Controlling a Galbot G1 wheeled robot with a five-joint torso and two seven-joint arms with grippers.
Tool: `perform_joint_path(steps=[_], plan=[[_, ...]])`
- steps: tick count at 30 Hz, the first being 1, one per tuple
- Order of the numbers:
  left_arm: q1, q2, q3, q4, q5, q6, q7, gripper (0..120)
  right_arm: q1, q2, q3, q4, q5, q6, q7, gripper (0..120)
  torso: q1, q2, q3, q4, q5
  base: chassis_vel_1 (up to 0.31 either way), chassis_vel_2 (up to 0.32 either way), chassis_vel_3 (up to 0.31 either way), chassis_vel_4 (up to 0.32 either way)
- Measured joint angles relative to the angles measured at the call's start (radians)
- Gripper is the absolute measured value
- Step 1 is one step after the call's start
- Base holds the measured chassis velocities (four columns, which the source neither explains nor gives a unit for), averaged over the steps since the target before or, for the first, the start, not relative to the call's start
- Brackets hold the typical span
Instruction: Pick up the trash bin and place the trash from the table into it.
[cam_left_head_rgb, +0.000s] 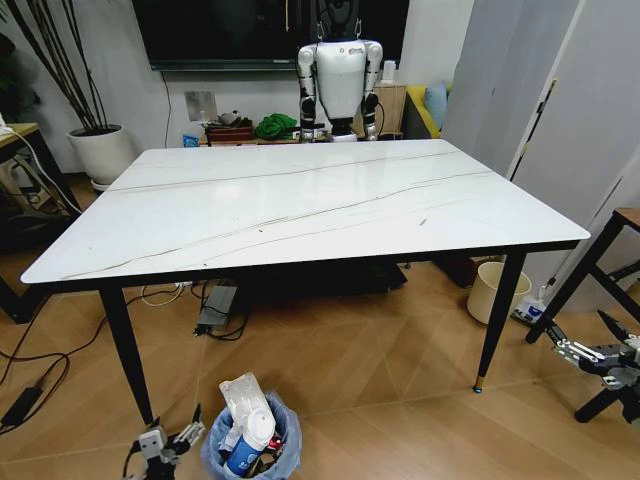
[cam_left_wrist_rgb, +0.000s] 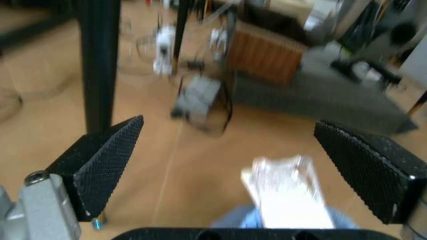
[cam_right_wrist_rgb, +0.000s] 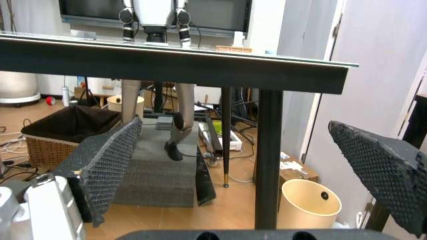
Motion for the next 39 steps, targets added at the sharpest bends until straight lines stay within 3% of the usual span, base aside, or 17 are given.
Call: perform_joint_path(steps=[4,18,39], plan=[[0.102,0.012,-0.062,-0.142,0.008,-0.001,0.0,100,0.0,0.0,0.0,0.0,0.0,0.0,0.0,100,0.0,0.0,0.0,0.0,0.0003,0.0,0.0,0.0,0.0],[0.247,-0.005,-0.145,-0.298,0.009,-0.004,0.008,100,0.0,0.0,0.0,0.0,0.0,0.0,0.0,100,0.0,0.0,0.0,0.0,0.0,0.0,0.0,0.0,0.0],[0.219,-0.011,-0.131,-0.26,0.01,-0.01,0.013,100,0.0,0.0,0.0,0.0,0.0,0.0,0.0,100,0.0,0.0,0.0,0.0,0.0,0.0,0.0,0.0,0.0]])
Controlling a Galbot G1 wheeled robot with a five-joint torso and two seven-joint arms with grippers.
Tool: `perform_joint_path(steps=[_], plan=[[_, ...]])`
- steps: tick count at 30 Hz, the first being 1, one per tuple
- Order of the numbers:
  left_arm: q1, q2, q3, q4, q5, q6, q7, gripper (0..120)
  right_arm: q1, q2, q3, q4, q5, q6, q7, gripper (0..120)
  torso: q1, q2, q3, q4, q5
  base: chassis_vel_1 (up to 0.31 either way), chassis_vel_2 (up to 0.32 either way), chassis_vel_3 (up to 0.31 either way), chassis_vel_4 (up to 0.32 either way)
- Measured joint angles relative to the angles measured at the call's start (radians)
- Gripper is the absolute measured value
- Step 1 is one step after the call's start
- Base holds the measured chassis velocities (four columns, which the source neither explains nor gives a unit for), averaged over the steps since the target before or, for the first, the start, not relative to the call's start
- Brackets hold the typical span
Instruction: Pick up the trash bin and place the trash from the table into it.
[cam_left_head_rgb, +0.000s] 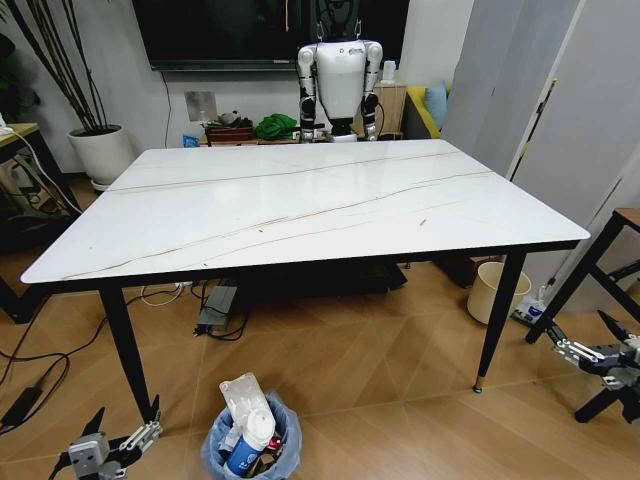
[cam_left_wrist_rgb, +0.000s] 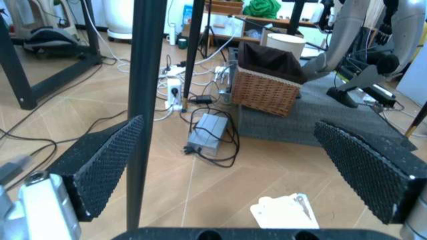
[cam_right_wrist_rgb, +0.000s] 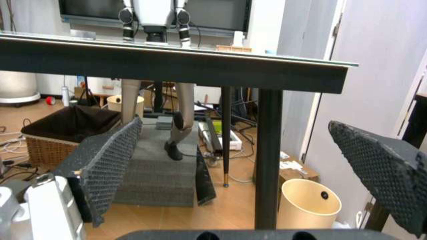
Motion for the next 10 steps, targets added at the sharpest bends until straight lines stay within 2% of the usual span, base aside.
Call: perform_joint_path(steps=[10], plan=[[-0.009,0.008,0.008,0.004,-0.001,0.016,0.0,100,0.0,0.0,0.0,0.0,0.0,0.0,0.0,100,0.0,0.0,0.0,0.0,0.0002,0.0,0.0,0.0,0.0]])
